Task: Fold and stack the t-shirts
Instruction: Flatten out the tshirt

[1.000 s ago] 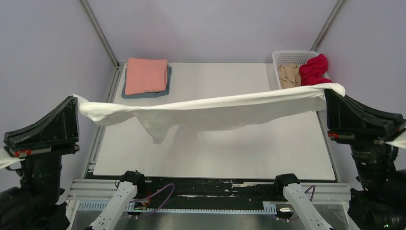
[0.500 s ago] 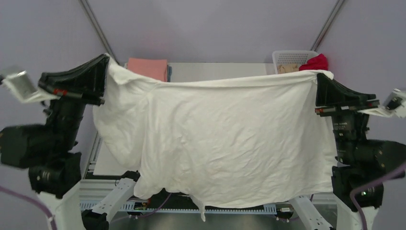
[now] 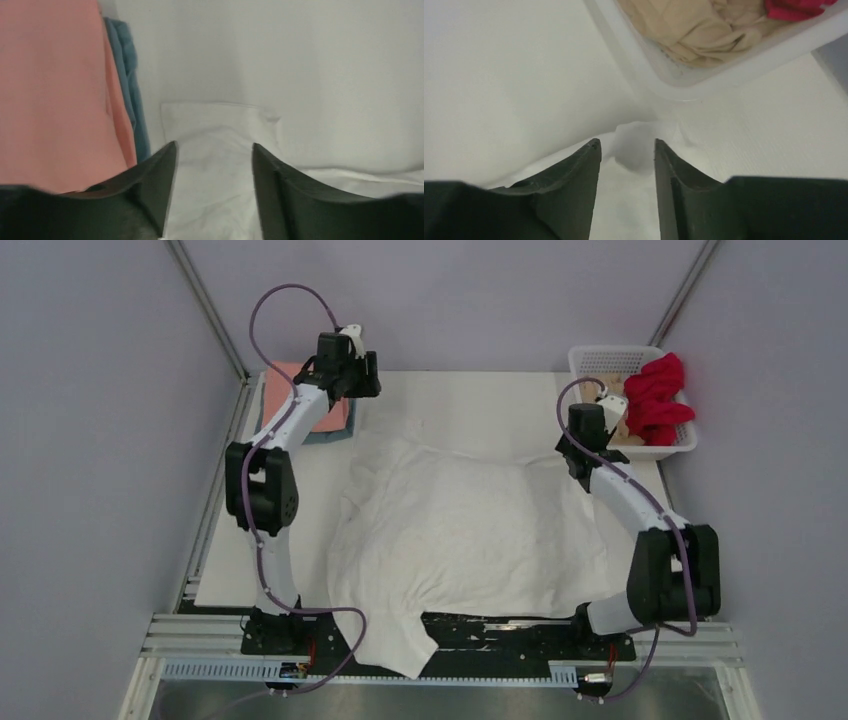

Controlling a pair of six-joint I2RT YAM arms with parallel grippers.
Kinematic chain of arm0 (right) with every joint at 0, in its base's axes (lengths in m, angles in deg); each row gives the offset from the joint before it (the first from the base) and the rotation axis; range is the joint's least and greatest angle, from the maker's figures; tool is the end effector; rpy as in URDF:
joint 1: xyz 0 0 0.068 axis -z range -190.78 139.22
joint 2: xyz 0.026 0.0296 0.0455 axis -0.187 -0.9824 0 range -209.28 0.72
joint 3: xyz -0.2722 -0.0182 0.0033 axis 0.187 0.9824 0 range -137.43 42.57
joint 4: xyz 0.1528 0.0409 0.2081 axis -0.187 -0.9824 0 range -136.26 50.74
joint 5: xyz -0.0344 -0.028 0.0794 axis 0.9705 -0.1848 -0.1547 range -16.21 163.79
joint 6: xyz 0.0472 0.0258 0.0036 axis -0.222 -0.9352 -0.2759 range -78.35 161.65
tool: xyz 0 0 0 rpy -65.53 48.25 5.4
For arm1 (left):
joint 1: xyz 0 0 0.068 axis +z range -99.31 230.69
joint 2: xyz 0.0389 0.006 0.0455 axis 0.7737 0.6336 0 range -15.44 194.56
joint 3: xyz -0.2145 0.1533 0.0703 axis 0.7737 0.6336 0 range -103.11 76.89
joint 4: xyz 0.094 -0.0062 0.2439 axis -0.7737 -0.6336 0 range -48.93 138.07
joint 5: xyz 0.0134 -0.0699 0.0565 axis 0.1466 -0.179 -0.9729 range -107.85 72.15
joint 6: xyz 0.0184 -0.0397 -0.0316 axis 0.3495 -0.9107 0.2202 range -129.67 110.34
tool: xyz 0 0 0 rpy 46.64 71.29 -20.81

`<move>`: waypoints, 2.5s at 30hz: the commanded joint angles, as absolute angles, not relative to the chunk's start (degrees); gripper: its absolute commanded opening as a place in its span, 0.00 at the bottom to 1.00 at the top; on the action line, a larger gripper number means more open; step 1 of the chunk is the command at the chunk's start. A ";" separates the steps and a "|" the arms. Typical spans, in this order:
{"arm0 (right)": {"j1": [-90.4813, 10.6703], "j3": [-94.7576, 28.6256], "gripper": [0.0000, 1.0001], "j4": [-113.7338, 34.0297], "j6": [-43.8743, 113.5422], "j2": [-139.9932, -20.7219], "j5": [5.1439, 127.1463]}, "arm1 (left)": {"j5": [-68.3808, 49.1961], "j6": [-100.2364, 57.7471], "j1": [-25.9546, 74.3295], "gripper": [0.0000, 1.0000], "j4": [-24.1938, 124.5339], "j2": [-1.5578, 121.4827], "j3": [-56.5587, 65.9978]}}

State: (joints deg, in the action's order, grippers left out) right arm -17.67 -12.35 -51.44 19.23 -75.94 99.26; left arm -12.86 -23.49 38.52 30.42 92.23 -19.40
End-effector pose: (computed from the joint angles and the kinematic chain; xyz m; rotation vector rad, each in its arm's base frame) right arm 0.2966 0.0204 0.2761 0.5312 2.0356 -0.1753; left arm 0.4371 -0.0974 0.3224 0.0234 2.0961 -0.3663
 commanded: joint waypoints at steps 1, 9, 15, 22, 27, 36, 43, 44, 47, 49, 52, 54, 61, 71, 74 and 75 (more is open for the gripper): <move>-16.74 -19.44 0.59 -46.98 17.81 -86.34 103.19 | -11.90 -21.77 38.92 0.85 19.09 104.74 -37.28; -16.75 -22.78 0.95 -48.38 18.54 -88.10 98.40 | -9.92 -26.37 38.81 1.00 21.69 106.67 -38.52; -16.70 -16.40 1.00 -49.04 18.93 -80.55 83.63 | -9.23 -33.47 38.54 1.00 19.70 99.49 -31.77; -16.71 -9.84 1.00 -51.50 19.59 -78.71 71.28 | -10.26 -37.71 30.65 1.00 22.14 85.42 -9.12; -16.95 -8.94 1.00 -53.42 19.84 -84.42 69.07 | -9.37 -40.81 26.54 1.00 27.59 82.80 4.08; -17.02 -13.73 1.00 -55.58 18.77 -95.40 73.77 | -19.63 -41.40 26.59 1.00 20.38 93.67 -0.91; -17.02 -19.22 1.00 -56.13 18.47 -103.67 73.74 | -19.07 -41.47 30.82 1.00 14.91 105.15 -10.91; -16.99 -20.23 1.00 -56.19 18.51 -104.73 73.78 | -19.08 -41.46 31.30 1.00 13.67 106.11 -13.31; -17.01 -24.27 1.00 -56.59 18.90 -108.08 75.69 | -17.62 -40.52 33.15 1.00 12.33 110.50 -18.07; -16.95 -27.51 1.00 -57.12 19.60 -110.56 76.16 | -15.69 -39.82 33.92 1.00 10.52 113.71 -24.34; -16.84 -33.11 1.00 -58.15 20.01 -114.89 76.58 | -14.82 -38.79 34.64 1.00 7.79 117.70 -30.52; -16.71 -36.61 1.00 -59.18 20.43 -117.33 77.34 | -14.38 -38.39 35.08 1.00 6.52 120.28 -34.63; -16.40 -44.87 1.00 -61.16 22.12 -120.64 80.44 | -13.01 -35.90 36.43 1.00 4.08 124.39 -46.63; -20.00 -37.35 1.00 -62.83 21.13 -102.57 79.27 | -12.91 -35.68 33.79 1.00 5.90 107.37 -38.32; -20.27 -27.46 1.00 -61.86 17.35 -93.26 78.60 | -17.03 -36.81 29.07 1.00 8.87 94.33 -21.03; -20.23 -23.70 1.00 -61.11 16.63 -90.24 79.12 | -17.36 -38.12 28.01 1.00 10.47 91.82 -17.42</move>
State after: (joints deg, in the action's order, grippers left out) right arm -19.49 -32.94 -62.33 20.90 -102.50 78.65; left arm -14.26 -36.54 33.82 6.92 107.49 -30.72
